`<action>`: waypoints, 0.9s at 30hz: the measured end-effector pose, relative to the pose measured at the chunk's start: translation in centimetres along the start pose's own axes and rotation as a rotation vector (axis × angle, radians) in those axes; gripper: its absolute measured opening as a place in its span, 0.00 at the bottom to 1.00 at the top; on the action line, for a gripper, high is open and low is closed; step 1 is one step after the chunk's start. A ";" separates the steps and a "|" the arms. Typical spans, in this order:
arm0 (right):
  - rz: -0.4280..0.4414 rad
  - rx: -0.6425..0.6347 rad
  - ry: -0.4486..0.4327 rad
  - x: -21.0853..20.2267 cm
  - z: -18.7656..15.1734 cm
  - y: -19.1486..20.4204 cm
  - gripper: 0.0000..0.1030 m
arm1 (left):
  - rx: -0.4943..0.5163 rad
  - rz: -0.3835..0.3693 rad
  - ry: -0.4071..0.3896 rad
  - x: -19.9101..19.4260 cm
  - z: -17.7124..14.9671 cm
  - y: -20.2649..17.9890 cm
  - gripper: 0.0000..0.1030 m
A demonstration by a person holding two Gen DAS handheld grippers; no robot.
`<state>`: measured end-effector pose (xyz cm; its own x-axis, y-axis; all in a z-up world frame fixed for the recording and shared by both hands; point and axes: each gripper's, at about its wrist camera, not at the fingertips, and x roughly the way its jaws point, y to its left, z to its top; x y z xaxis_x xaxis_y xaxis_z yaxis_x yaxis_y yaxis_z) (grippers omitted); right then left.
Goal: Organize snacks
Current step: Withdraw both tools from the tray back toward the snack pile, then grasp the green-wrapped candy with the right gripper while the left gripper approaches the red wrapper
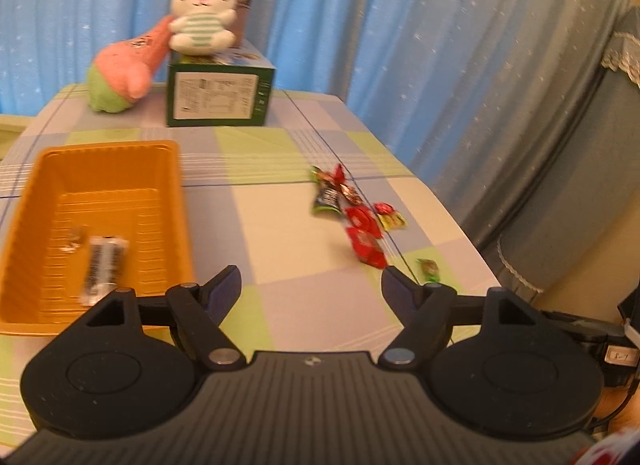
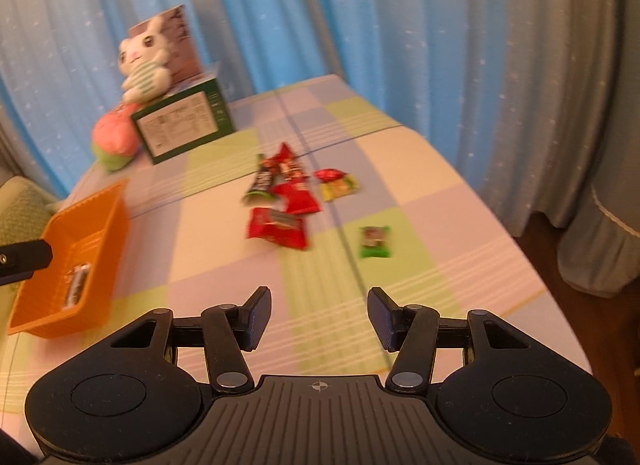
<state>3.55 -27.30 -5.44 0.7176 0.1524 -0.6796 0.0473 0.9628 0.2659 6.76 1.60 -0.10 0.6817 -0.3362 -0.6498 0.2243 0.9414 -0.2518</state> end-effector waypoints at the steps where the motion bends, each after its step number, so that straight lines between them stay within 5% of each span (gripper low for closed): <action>1: -0.007 0.005 -0.006 -0.1 0.0 -0.4 0.52 | 0.005 -0.001 0.003 0.3 -0.1 -0.5 0.73; 27: -0.056 0.030 0.004 4.0 1.4 -3.7 0.52 | 0.027 0.053 0.041 6.5 -1.0 -3.6 0.73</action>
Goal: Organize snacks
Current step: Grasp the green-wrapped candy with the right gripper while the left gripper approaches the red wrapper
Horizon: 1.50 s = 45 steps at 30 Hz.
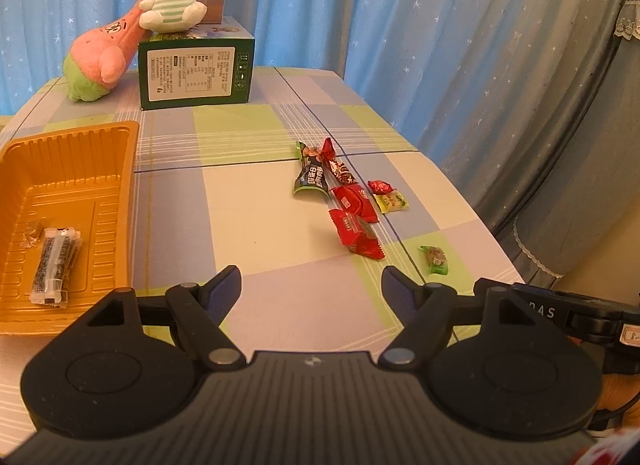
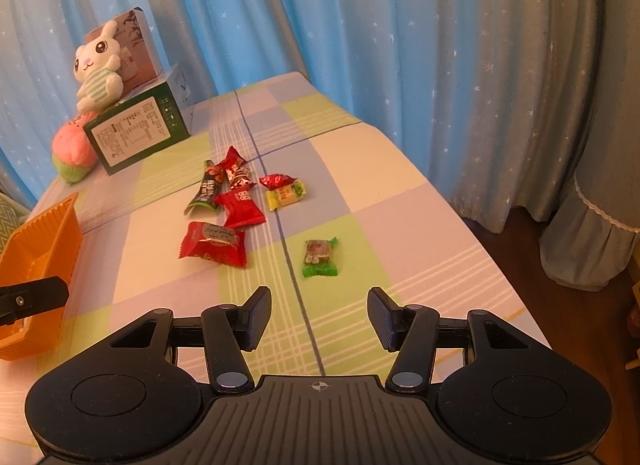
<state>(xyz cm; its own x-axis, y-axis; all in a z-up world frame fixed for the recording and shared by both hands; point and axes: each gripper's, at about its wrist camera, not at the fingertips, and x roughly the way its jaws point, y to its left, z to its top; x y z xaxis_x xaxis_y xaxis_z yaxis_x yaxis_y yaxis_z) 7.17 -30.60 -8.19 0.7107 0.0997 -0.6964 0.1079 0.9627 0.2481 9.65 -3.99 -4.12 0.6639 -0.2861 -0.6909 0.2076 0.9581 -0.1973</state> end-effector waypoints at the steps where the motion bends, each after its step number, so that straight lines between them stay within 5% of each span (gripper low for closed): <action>1: 0.000 0.001 0.000 0.2 0.0 -0.1 0.52 | 0.002 0.002 0.002 0.3 0.1 -0.1 0.73; 23: 0.007 -0.101 -0.038 8.2 1.0 -0.4 0.51 | -0.018 0.016 0.052 6.8 -0.5 -0.1 0.73; 32: -0.006 -0.165 -0.036 9.9 0.9 0.9 0.35 | -0.044 0.005 0.067 8.3 -0.8 0.4 0.73; 34: -0.009 -0.183 -0.035 10.1 0.8 1.1 0.24 | -0.048 0.003 0.065 8.6 -0.8 0.3 0.73; 45: -0.014 -0.141 -0.092 8.8 1.3 0.8 0.21 | -0.072 -0.082 0.038 10.9 -0.2 -1.5 0.71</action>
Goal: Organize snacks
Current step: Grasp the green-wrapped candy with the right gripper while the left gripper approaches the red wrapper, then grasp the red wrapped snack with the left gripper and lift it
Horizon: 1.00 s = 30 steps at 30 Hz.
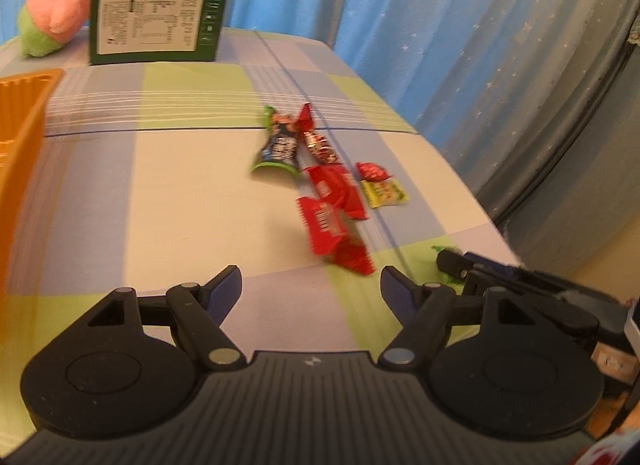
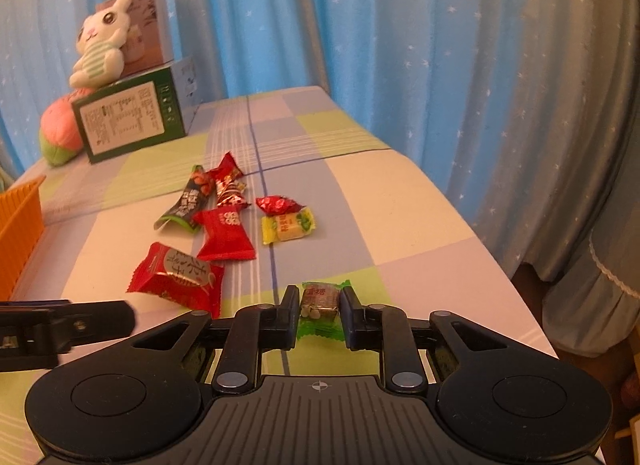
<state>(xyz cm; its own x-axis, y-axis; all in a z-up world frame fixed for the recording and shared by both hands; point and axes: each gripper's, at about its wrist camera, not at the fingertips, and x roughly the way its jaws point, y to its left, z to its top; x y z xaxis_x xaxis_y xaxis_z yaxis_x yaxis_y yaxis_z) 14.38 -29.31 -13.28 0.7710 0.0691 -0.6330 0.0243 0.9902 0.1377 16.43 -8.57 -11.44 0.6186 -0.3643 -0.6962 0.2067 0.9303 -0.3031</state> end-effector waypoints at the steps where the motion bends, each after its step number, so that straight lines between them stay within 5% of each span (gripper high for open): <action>1: -0.003 0.011 0.002 0.0 0.0 -0.2 0.21 | -0.003 -0.005 0.002 0.4 0.1 -0.2 0.70; 19: -0.013 0.069 0.024 0.2 0.1 -1.1 0.21 | -0.166 -0.024 0.023 4.9 1.8 -0.2 0.29; 30: 0.010 0.013 0.024 0.0 -0.2 0.0 0.21 | -0.120 -0.008 0.025 1.5 1.2 0.8 0.18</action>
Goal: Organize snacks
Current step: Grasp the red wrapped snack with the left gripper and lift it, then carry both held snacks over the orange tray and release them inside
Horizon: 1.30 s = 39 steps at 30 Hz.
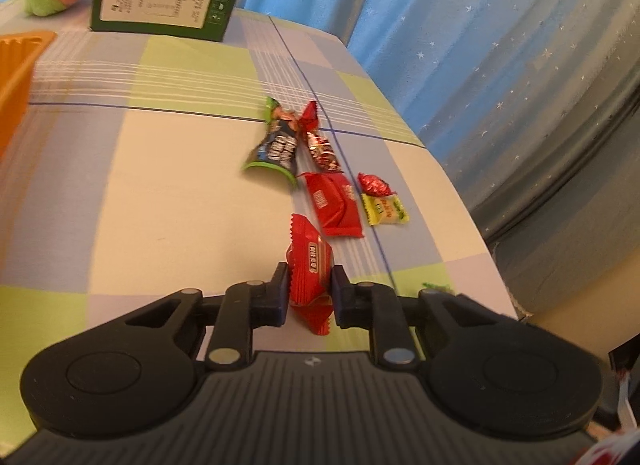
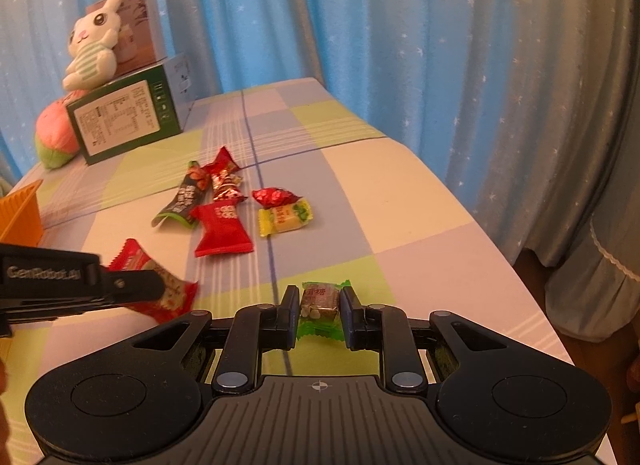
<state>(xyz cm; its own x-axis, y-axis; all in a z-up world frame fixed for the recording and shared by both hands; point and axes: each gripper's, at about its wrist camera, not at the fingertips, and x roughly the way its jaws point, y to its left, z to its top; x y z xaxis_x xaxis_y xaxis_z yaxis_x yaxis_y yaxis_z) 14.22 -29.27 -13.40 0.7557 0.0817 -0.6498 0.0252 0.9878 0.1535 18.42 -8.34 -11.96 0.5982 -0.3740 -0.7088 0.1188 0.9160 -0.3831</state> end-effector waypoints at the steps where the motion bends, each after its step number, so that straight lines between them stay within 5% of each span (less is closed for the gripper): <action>1: 0.004 -0.009 -0.001 -0.1 -0.1 0.2 0.21 | 0.006 0.008 -0.001 -0.5 -0.1 0.2 0.18; 18: 0.129 -0.116 0.015 -5.1 -1.1 6.5 0.21 | 0.046 0.108 -0.068 -11.3 -1.2 2.7 0.18; 39: 0.357 -0.293 -0.036 -10.5 0.3 20.6 0.21 | 0.007 0.276 -0.201 -24.3 0.1 10.5 0.18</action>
<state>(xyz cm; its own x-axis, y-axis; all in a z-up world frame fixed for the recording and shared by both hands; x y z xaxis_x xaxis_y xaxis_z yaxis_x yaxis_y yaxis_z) 6.98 -9.79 -3.13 0.7062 0.4237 -0.5673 -0.4225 0.8951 0.1426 5.27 10.40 1.28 0.7525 -0.0765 -0.6541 -0.0641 0.9800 -0.1883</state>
